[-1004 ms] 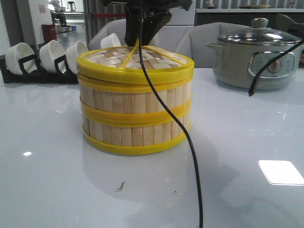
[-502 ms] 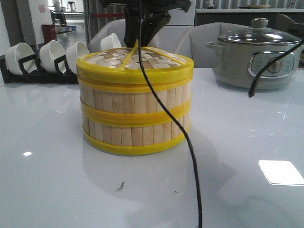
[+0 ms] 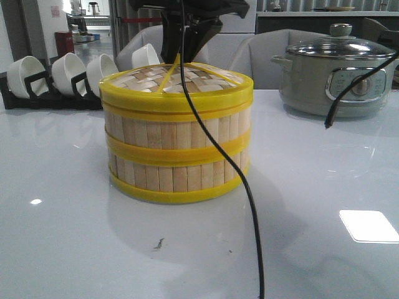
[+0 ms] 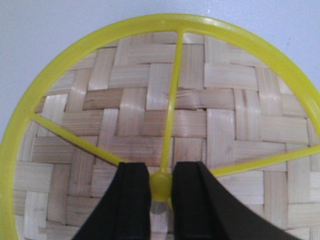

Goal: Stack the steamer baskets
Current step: 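Lower the lid onto the top basket and open the right gripper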

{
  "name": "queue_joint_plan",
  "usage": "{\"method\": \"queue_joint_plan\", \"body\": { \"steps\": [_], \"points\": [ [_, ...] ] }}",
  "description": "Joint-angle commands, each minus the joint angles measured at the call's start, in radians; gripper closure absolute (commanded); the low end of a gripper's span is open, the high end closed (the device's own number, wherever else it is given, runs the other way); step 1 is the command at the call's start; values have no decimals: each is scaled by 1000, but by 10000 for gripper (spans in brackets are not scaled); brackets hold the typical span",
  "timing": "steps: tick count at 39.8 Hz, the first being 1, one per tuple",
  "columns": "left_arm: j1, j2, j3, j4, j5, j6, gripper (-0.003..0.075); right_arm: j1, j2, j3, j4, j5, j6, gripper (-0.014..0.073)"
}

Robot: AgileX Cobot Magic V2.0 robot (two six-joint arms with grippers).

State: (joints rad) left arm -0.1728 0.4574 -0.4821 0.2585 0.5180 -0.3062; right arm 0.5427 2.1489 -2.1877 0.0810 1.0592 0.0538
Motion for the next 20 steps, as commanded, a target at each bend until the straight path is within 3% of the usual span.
{"method": "queue_joint_plan", "body": {
  "steps": [1, 11, 20],
  "points": [
    [1, 3, -28, 5, -78, -8, 636, -3, -62, -36, 4, -54, -11, 499],
    [1, 3, -28, 5, -78, -8, 636, -3, -62, -36, 4, -53, -11, 246],
    [1, 3, -28, 5, -78, -8, 636, -3, -70, -38, 4, -59, -11, 232]
  ]
}}
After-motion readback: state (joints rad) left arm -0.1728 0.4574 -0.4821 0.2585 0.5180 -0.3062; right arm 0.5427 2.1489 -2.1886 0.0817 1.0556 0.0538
